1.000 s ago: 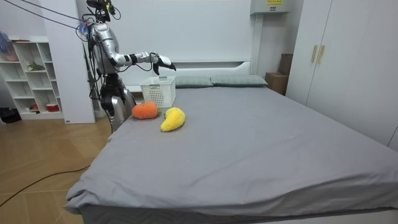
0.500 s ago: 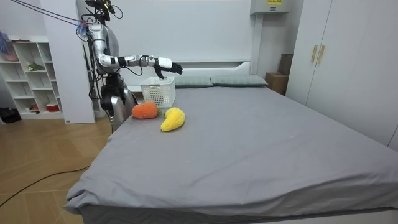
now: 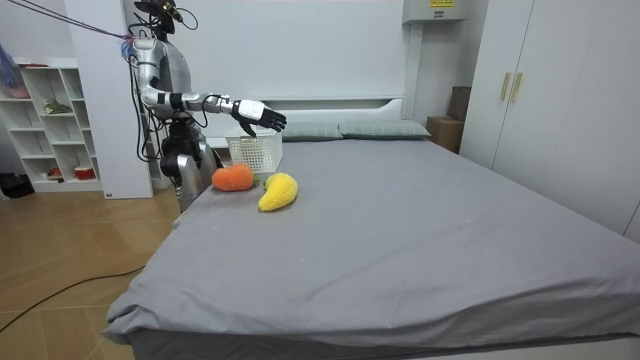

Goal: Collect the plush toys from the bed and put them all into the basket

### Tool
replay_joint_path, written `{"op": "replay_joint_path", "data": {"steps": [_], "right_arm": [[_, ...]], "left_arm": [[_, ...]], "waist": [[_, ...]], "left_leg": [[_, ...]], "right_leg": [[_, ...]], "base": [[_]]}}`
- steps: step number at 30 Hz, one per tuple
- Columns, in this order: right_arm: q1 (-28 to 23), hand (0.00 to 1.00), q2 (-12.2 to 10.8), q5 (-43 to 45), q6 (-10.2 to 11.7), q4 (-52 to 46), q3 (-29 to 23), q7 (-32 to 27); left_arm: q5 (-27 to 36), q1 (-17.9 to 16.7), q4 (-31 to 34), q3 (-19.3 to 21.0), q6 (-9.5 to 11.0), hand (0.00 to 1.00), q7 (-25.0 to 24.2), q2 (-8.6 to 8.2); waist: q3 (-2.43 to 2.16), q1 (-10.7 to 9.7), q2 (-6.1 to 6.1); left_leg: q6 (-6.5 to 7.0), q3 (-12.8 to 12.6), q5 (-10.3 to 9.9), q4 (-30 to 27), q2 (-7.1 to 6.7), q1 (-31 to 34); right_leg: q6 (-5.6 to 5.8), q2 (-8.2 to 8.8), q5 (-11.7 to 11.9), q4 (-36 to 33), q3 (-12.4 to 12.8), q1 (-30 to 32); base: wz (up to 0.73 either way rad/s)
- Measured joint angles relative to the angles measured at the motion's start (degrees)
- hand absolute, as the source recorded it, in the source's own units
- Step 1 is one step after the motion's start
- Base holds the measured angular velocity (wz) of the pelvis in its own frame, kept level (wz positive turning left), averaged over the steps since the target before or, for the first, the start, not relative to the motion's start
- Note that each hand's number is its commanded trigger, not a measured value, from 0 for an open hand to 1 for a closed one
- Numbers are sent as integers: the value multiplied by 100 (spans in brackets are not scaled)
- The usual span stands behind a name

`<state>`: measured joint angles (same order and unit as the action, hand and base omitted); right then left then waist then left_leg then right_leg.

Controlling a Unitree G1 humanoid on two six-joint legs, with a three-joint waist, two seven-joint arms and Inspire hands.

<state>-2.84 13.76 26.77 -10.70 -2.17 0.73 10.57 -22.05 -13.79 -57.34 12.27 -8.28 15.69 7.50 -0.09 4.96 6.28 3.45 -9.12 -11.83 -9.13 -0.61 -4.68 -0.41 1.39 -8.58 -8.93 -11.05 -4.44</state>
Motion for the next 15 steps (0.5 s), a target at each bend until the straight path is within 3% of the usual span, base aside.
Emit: {"op": "replay_joint_path", "data": {"steps": [9, 15], "right_arm": [[-83, 0, -1, 103, 3, 7, -435, -14], [-180, 0, 0, 45, 10, 479, -495, -384]], "left_arm": [[-12, -128, 48, 116, -10, 0, -12, 25], [-2, -116, 54, 99, -8, 0, 12, 48]], "waist": [[8, -160, -8], [6, -197, 1]], "left_leg": [[0, 18, 0, -6, -3, -20], [3, 15, -2, -5, -3, -73]], "right_leg": [[0, 14, 1, 6, -13, -34], [0, 19, 2, -1, -10, -76]], "base": [[0], [-1]]}}
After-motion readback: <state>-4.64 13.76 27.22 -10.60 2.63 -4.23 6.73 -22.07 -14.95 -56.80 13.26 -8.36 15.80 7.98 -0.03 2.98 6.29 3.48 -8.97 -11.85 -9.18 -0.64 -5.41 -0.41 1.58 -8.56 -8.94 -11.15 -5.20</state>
